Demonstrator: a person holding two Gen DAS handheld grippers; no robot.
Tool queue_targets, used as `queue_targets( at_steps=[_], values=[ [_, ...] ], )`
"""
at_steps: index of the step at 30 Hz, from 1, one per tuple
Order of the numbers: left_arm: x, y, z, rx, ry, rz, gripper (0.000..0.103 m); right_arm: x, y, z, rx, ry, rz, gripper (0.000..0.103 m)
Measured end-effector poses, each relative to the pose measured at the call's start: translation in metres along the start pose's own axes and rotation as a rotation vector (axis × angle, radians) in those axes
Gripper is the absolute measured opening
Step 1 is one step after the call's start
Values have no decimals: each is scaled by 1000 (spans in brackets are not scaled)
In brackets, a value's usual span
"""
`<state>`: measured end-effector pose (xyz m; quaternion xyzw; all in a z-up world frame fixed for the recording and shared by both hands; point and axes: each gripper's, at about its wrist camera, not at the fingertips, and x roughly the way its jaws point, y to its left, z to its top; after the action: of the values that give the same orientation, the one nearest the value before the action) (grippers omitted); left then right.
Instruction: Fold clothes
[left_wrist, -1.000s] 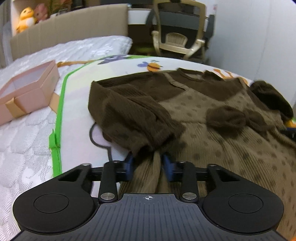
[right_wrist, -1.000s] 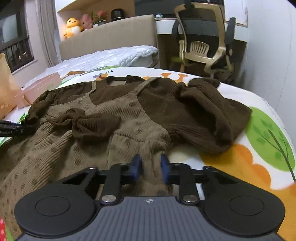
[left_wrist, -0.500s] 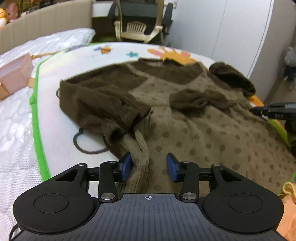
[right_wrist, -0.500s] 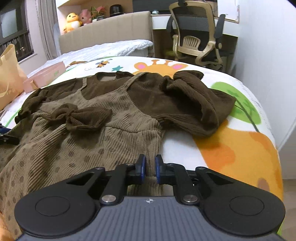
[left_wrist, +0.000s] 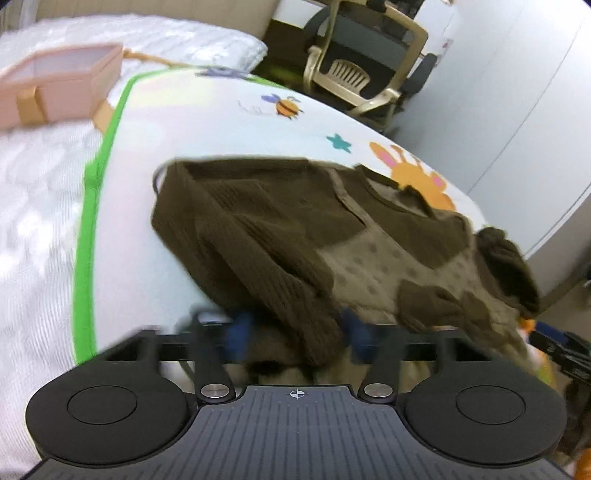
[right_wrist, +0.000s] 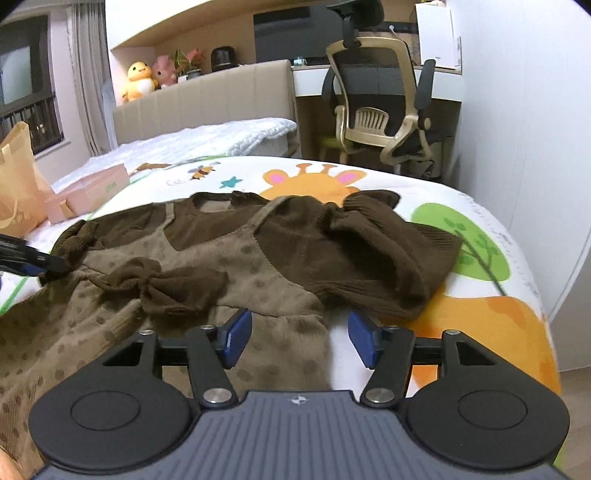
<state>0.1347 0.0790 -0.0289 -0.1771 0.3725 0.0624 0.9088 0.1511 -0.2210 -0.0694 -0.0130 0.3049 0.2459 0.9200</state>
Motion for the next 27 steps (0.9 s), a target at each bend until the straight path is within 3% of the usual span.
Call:
queue_targets(
  at_steps=[1,5,10,13,16,18,21,23,27],
  values=[
    [-2,-1,8,38,-31,40,30,3,0,-3,8,0,5,61],
    [-22,-10,46,167,-171,164,29,14,-5,-15,49,14,4,62],
    [-36,-47,89,259,-282,140,28,17,-20,-19,144,2,43,67],
    [-28,-82,99,304,-287,29,28,18,-23,-20,167,0,54,69],
    [-15,-114,99,341,-231,-149,31,19,-24,-20,177,0,60,71],
    [-6,-132,94,338,-170,-276,40,19,-24,-20,180,0,60,74],
    [0,-146,88,320,-129,-391,59,19,-25,-20,191,-2,61,78],
    [-2,-146,85,325,-134,-435,75,18,-26,-21,200,-4,63,79],
    [-18,-133,79,338,-150,-486,92,19,-29,-21,216,-6,64,80]
  ],
)
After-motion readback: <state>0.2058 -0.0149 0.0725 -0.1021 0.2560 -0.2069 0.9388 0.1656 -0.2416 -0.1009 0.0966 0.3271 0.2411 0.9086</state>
